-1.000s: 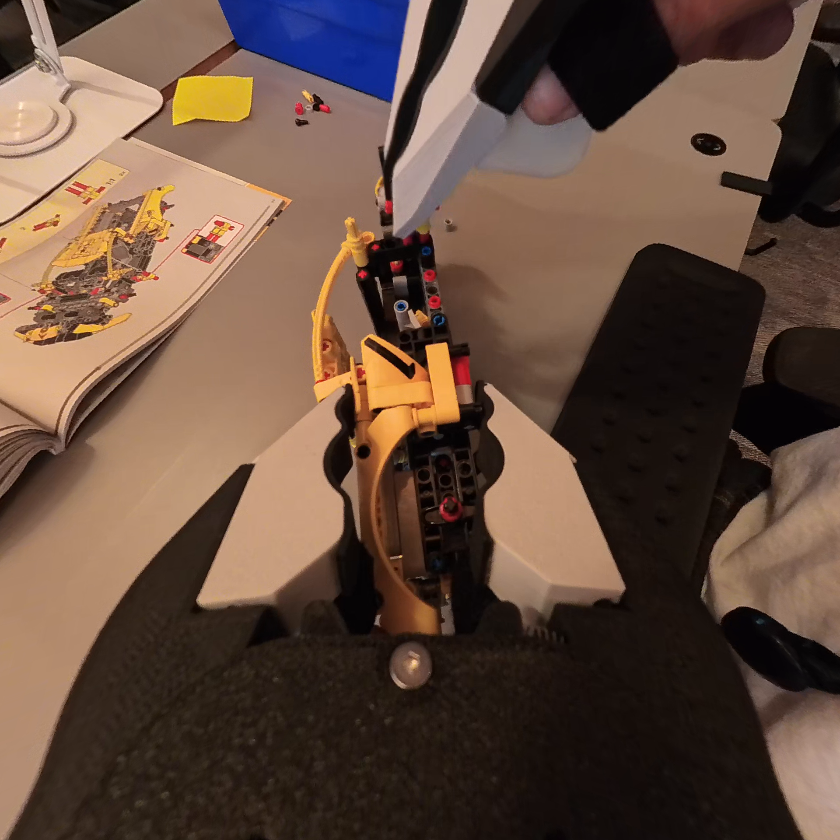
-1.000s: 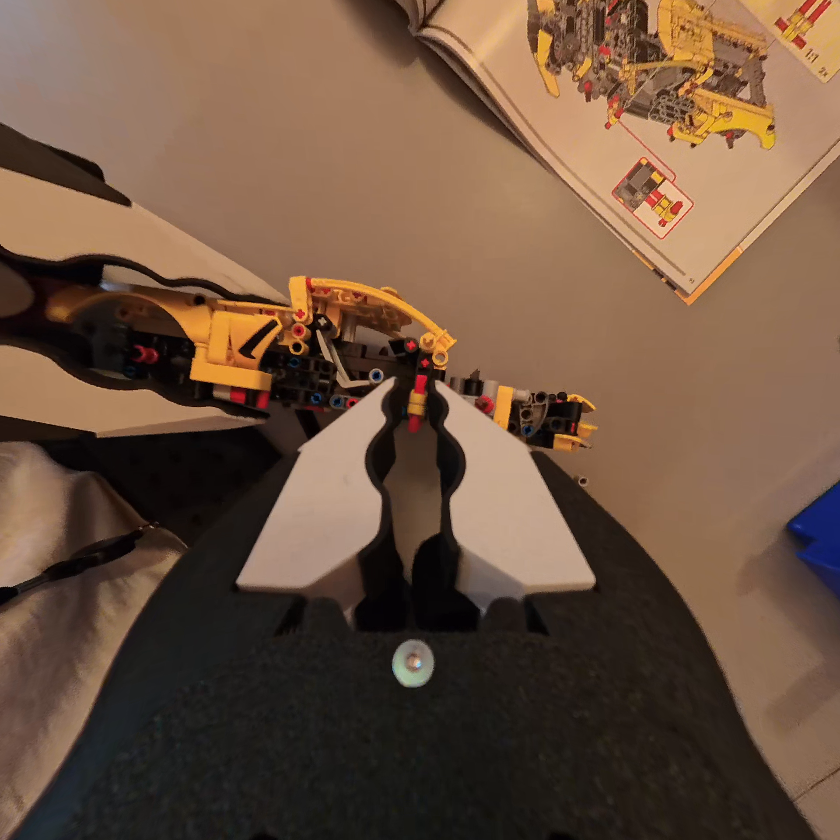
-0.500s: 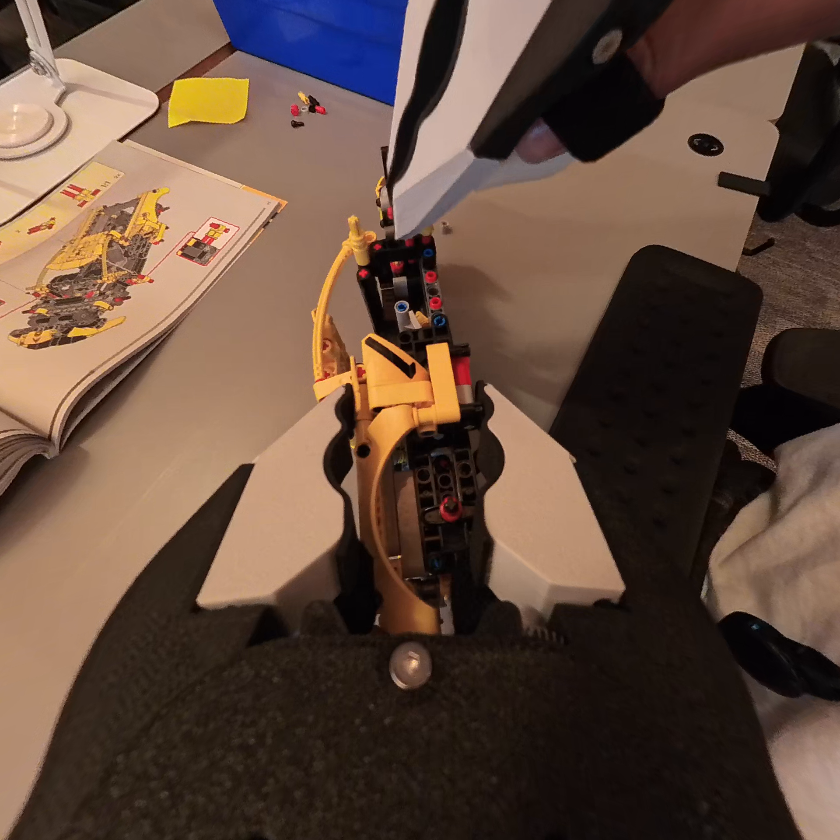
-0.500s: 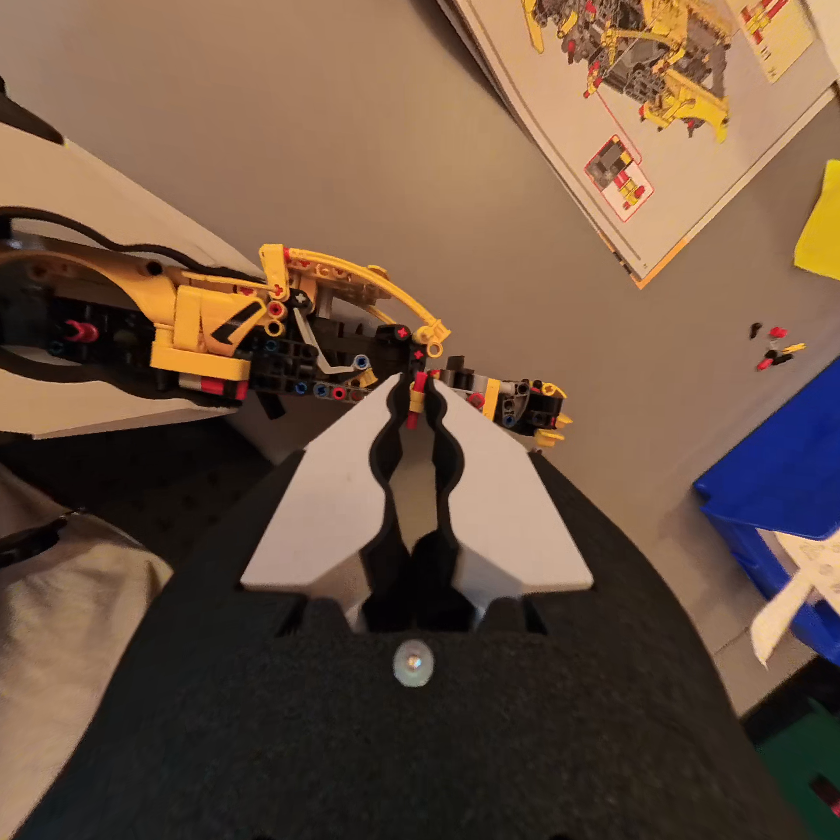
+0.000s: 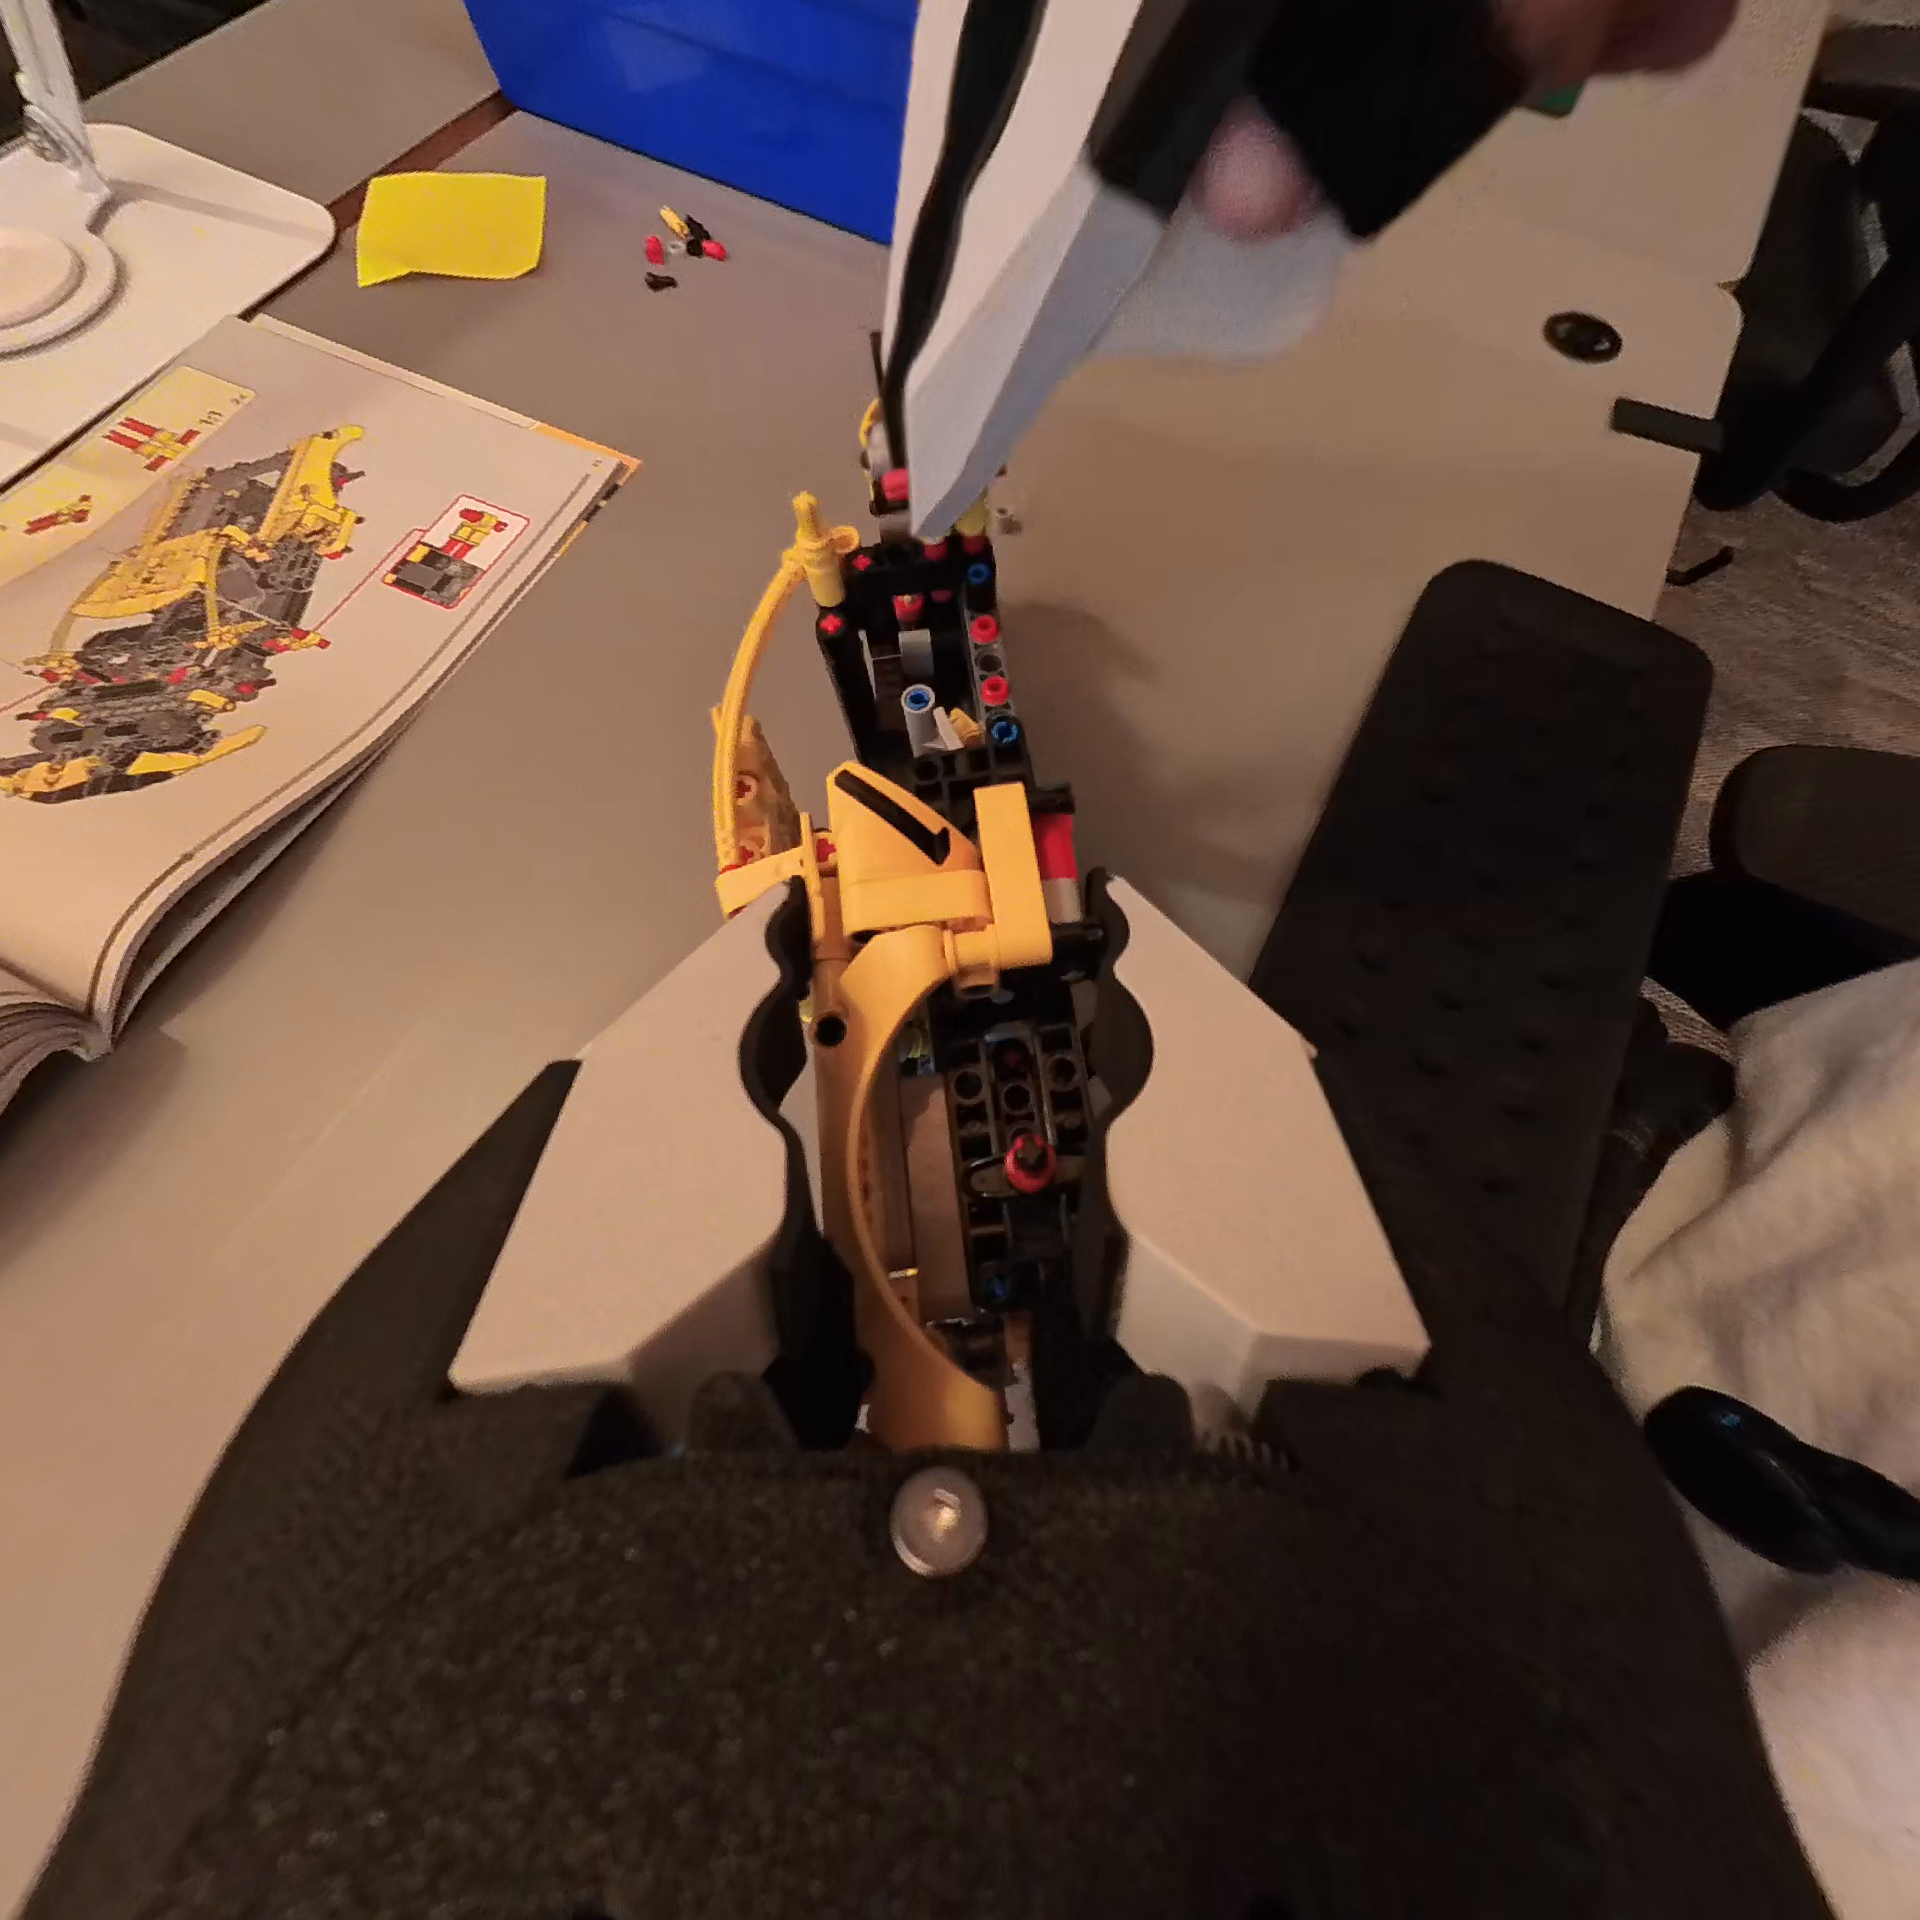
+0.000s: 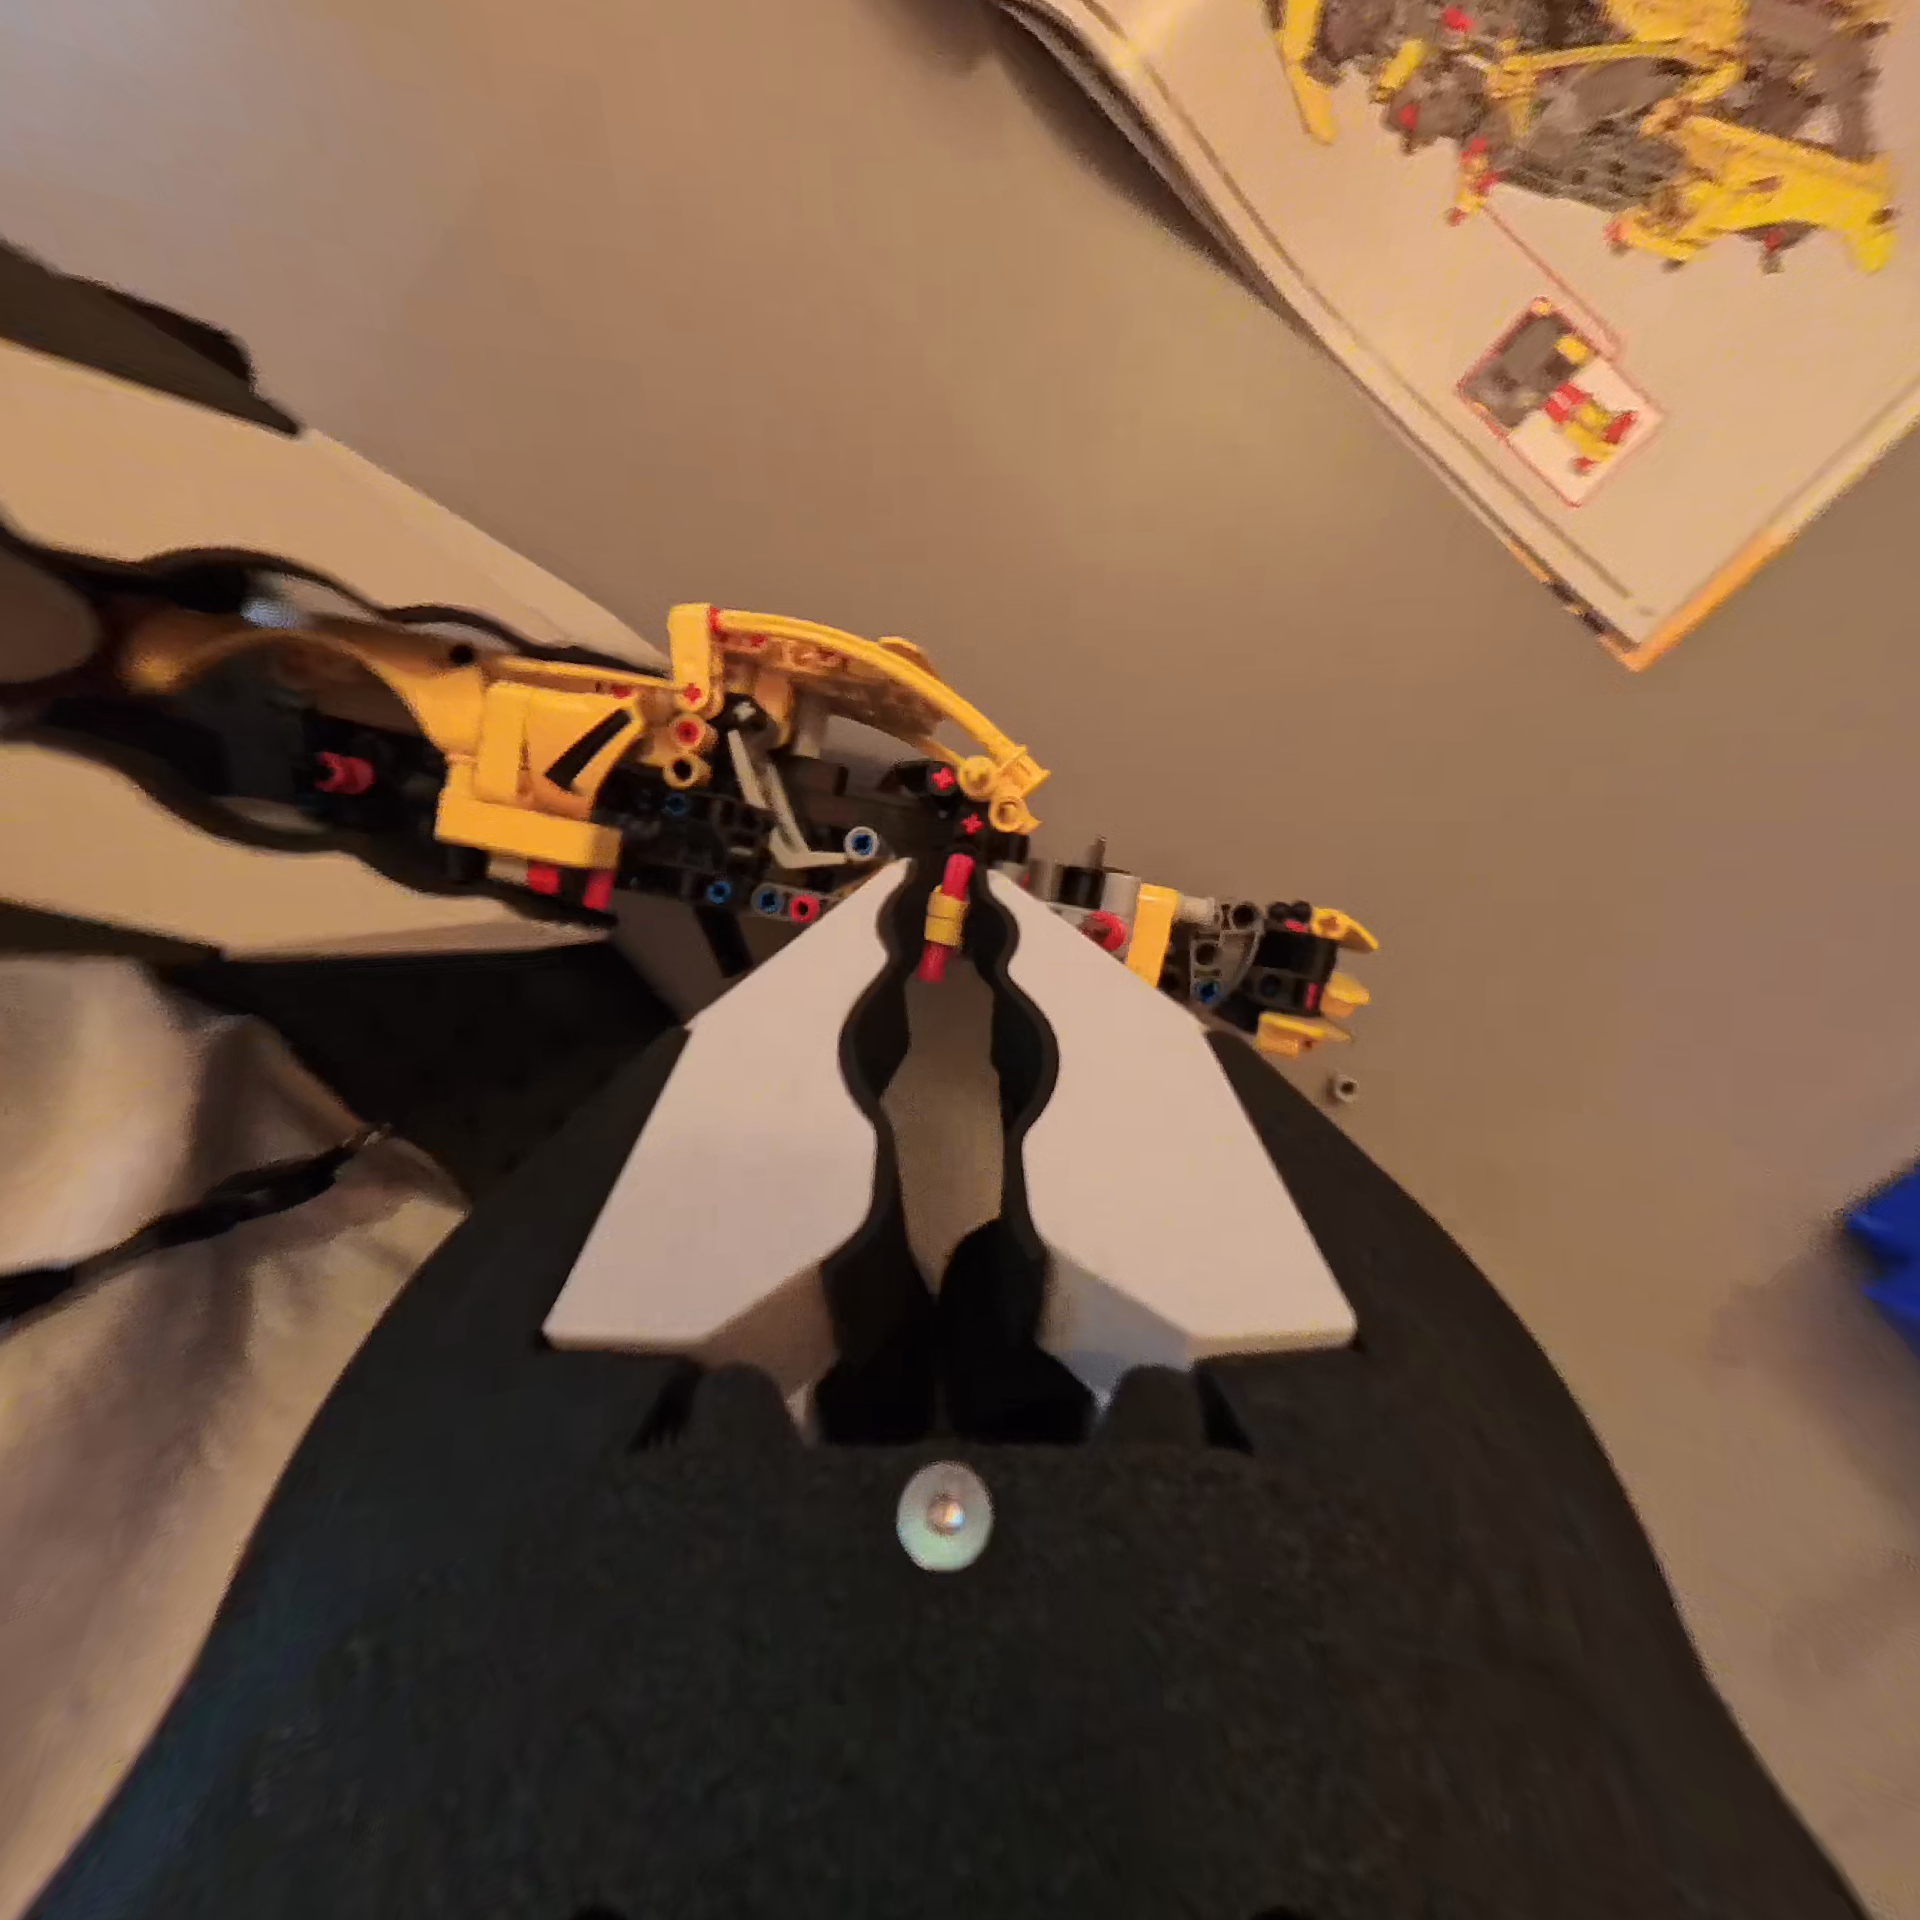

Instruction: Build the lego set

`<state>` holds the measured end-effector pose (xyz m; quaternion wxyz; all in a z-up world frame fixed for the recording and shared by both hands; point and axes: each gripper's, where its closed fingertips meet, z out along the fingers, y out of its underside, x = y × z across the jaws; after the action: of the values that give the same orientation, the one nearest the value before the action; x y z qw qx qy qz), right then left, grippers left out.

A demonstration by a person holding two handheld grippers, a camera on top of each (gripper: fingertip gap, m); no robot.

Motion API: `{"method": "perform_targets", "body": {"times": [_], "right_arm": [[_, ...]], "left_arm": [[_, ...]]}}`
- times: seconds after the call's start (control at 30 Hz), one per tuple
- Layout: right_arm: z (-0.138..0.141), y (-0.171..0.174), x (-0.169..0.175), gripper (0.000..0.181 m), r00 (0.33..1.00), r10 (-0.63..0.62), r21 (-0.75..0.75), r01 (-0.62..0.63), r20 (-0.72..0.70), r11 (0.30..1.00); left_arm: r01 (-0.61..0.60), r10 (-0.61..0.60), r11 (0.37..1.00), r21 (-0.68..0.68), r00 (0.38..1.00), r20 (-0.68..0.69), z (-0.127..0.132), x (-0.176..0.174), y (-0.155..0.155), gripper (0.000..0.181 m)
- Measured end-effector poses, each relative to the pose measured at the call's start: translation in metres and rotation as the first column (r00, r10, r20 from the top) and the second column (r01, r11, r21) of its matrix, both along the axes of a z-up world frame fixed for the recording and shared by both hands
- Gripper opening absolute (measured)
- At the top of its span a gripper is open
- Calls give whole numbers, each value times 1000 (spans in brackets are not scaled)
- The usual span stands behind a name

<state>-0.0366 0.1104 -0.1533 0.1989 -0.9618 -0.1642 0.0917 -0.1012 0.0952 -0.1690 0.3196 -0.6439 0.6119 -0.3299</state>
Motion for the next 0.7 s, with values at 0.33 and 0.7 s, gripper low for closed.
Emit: {"method": "perform_targets", "body": {"times": [0.33,0.7], "right_arm": [[18,-13,7,39,831,372,469,-545,414,695],[2,-7,3,48,434,286,283,-850,854,444]], "left_arm": [[62,-61,997,-38,998,7,0,-1,2,53],[74,-73,997,-26,997,2,0,-1,0,54]]}}
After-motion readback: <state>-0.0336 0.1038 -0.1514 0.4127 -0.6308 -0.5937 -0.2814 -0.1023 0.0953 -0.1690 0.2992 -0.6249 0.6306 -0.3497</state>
